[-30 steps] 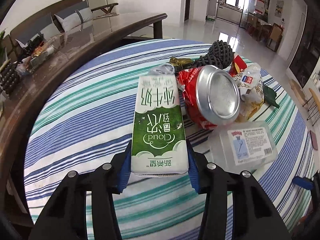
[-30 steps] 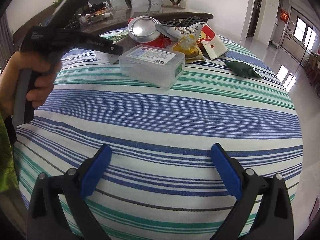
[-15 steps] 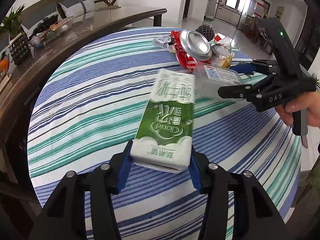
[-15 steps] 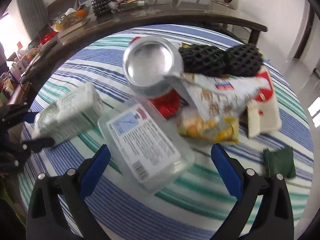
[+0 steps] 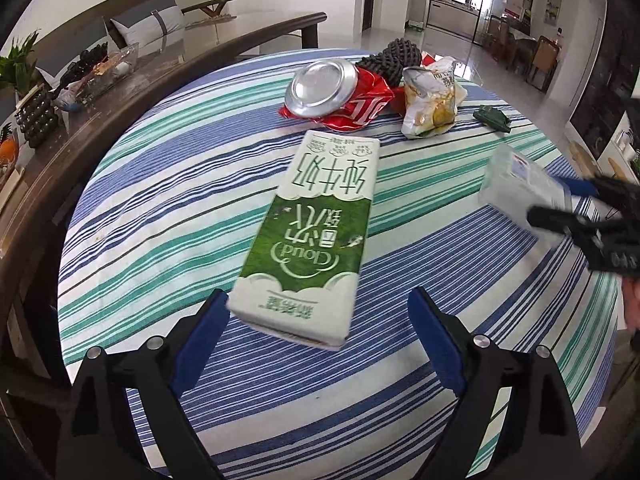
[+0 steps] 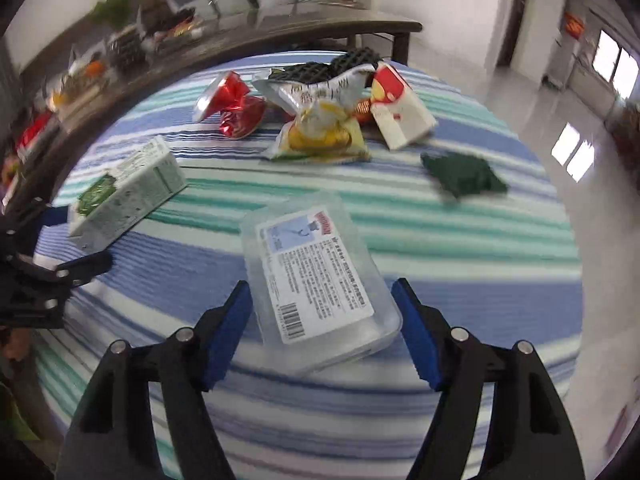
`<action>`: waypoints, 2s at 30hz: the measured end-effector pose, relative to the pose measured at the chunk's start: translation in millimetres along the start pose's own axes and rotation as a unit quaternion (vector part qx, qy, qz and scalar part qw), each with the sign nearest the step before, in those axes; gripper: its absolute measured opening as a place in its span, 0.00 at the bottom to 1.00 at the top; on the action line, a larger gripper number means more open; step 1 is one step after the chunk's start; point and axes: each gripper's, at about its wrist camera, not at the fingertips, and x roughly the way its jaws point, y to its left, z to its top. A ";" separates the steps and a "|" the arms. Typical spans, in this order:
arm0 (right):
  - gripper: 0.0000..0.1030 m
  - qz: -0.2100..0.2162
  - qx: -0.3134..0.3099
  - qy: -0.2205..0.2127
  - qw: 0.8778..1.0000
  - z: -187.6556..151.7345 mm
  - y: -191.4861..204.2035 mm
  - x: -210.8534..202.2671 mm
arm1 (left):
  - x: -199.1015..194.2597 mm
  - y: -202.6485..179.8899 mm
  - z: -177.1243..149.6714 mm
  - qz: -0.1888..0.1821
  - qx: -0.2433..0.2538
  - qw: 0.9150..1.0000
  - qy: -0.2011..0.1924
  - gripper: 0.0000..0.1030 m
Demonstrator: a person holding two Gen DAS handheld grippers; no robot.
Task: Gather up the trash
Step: 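Grasp the green milk carton with the left tool while the right tool grasps the clear plastic box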
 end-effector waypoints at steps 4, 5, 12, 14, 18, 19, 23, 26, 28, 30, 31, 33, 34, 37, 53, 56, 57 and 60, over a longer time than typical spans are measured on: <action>0.71 0.008 -0.009 -0.006 1.000 -14.0 9.2 -10.8 | 8.8 -5.4 -0.4 0.010 0.006 1.000 0.009 0.89; 0.74 0.000 -0.012 -0.009 1.000 -13.6 10.4 -13.6 | 9.3 -3.9 -0.6 0.015 0.004 1.000 0.007 0.90; 0.85 -0.037 -0.042 0.012 0.998 7.5 14.4 -9.7 | 11.8 3.2 1.0 0.012 -0.014 1.000 0.010 0.90; 0.66 -0.041 -0.033 0.019 0.998 8.8 12.2 -4.8 | 11.8 4.3 1.0 0.013 -0.015 1.000 0.009 0.90; 0.58 0.039 0.100 -0.003 0.994 4.0 -33.8 -13.6 | 10.2 6.9 -0.9 0.014 -0.017 1.000 0.010 0.90; 0.58 0.059 0.123 -0.005 0.991 1.2 -44.6 -13.8 | 9.6 7.5 -1.3 0.014 -0.016 1.000 0.010 0.90; 0.58 0.134 0.241 -0.022 0.961 -16.1 -100.1 -18.0 | 9.0 8.1 0.0 0.012 -0.017 1.000 0.010 0.90; 0.60 0.140 0.293 -0.038 0.945 -29.7 -133.1 -25.0 | 8.0 6.8 0.9 0.011 -0.016 1.000 0.008 0.90; 0.61 0.140 0.318 -0.045 0.937 -37.3 -148.3 -29.2 | 8.2 5.7 0.9 0.012 -0.014 1.000 0.008 0.90; 0.62 0.135 0.340 -0.053 0.929 -44.5 -161.2 -34.0 | 8.5 5.1 0.6 0.013 -0.013 1.000 0.009 0.90; 0.62 0.128 0.338 -0.054 0.931 -45.4 -164.9 -36.0 | 8.4 5.1 0.5 0.014 -0.013 1.000 0.009 0.90; 0.62 0.087 0.298 -0.056 0.949 -40.7 -157.4 -43.1 | 7.8 5.4 0.2 0.015 -0.013 1.000 0.007 0.90; 0.62 0.073 0.264 -0.058 0.960 -36.3 -147.0 -46.1 | 7.6 5.4 0.4 0.016 -0.013 1.000 0.006 0.90; 0.61 0.025 0.152 -0.057 0.986 -27.5 -109.1 -50.7 | 7.2 4.6 1.0 0.014 -0.012 1.000 0.004 0.90; 0.86 -0.024 0.149 0.101 0.983 20.4 -83.6 -12.0 | 28.6 -9.1 44.1 -0.020 0.048 0.999 0.006 0.77; 0.86 -0.039 0.172 0.116 0.977 29.7 -86.6 1.5 | 33.1 -5.8 49.1 -0.018 0.041 0.999 0.011 0.66; 0.86 -0.043 0.176 0.117 0.976 32.2 -85.8 2.7 | 33.0 -4.0 50.0 -0.019 0.038 0.999 0.011 0.64; 0.85 -0.047 0.179 0.132 0.974 36.0 -81.5 10.7 | 31.0 0.3 49.1 -0.019 0.033 0.999 0.010 0.53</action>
